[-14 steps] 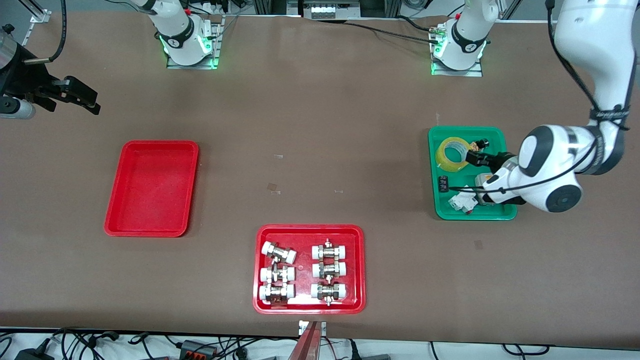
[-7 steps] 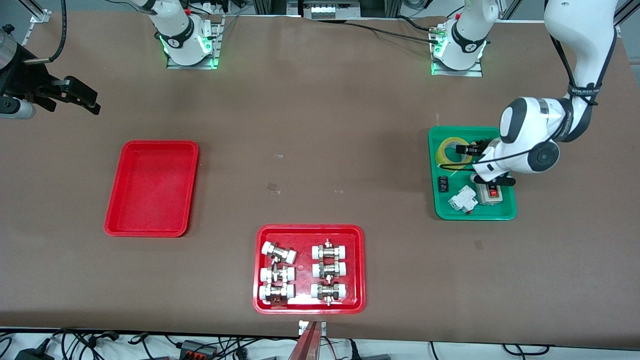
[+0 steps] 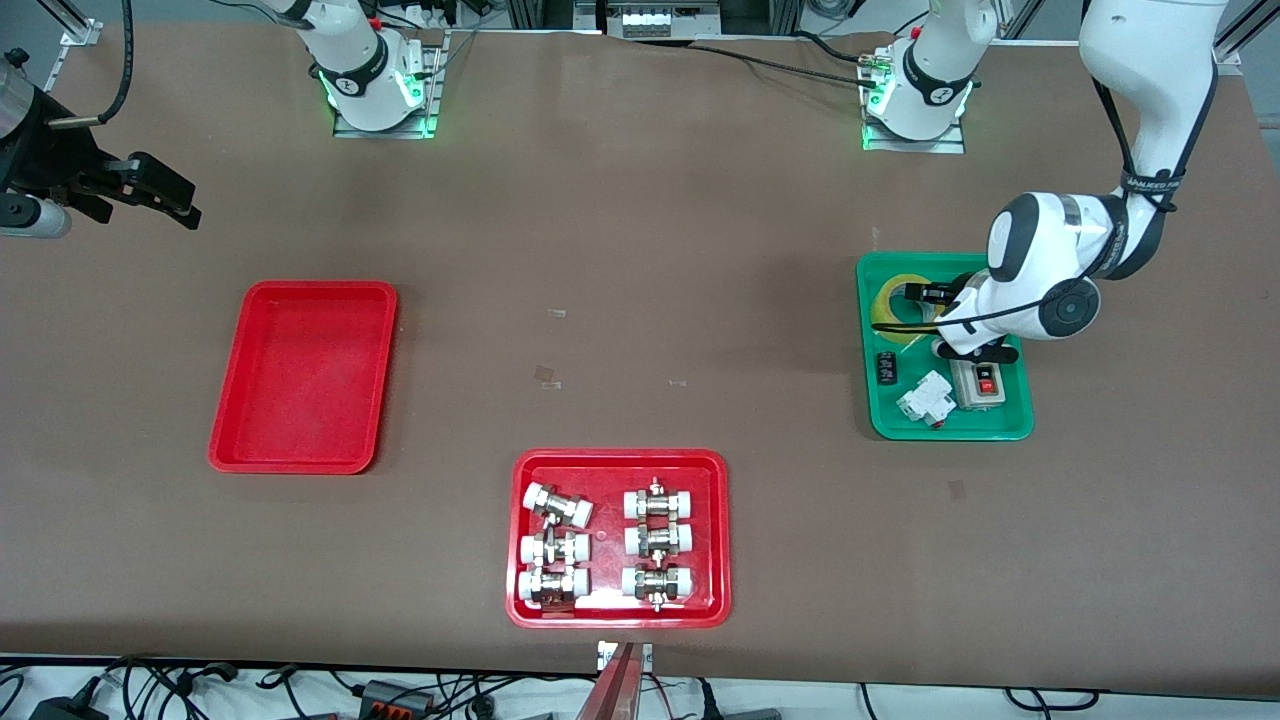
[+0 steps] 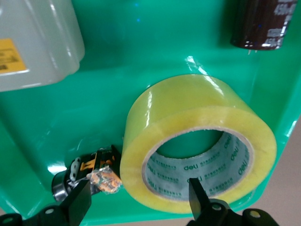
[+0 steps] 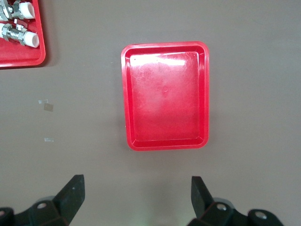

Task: Left arm passes tape to right arm into tray
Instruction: 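Lower the left gripper and grasp the yellow tape roll, then lift the tape with the left gripper while the right gripper reaches toward it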

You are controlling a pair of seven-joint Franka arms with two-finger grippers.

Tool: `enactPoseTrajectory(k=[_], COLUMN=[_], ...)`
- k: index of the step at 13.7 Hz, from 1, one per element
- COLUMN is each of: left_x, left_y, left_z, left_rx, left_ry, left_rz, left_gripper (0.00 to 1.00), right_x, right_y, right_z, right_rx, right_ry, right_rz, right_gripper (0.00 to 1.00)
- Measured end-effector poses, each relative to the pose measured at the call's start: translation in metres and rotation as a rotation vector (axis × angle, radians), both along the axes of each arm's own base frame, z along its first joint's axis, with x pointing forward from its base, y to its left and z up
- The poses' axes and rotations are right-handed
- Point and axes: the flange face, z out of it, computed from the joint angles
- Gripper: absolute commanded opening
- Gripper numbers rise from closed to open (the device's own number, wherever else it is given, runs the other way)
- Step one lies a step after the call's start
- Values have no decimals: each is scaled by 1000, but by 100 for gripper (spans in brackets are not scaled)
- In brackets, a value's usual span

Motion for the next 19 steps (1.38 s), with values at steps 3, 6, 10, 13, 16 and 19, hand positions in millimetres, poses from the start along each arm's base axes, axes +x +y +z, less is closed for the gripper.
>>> enactPoseTrajectory(k=[3,6,10,13,16,19], left_x=[0,4,23,47,77,105], left_y=[-1,-1,-1,-9,-45,-94], left_z=[-2,3,33,79,160,242], left_rx=[-1,-1,0,-2,-19,-103], left_ry=[1,13,65,76,53,-66], left_rz=[-1,-4,-9,-26,-91,-131], left_gripper=[1,1,1,1,1,2], right_x=[0,0,0,0,0,0], right_y=[0,0,0,0,0,0], right_z=[0,0,0,0,1,-1], right_rx=[0,0,0,0,0,1], right_ry=[0,0,0,-1,-1,6], right_rz=[0,0,0,0,0,0], right_gripper=[100,100,100,100,100,100])
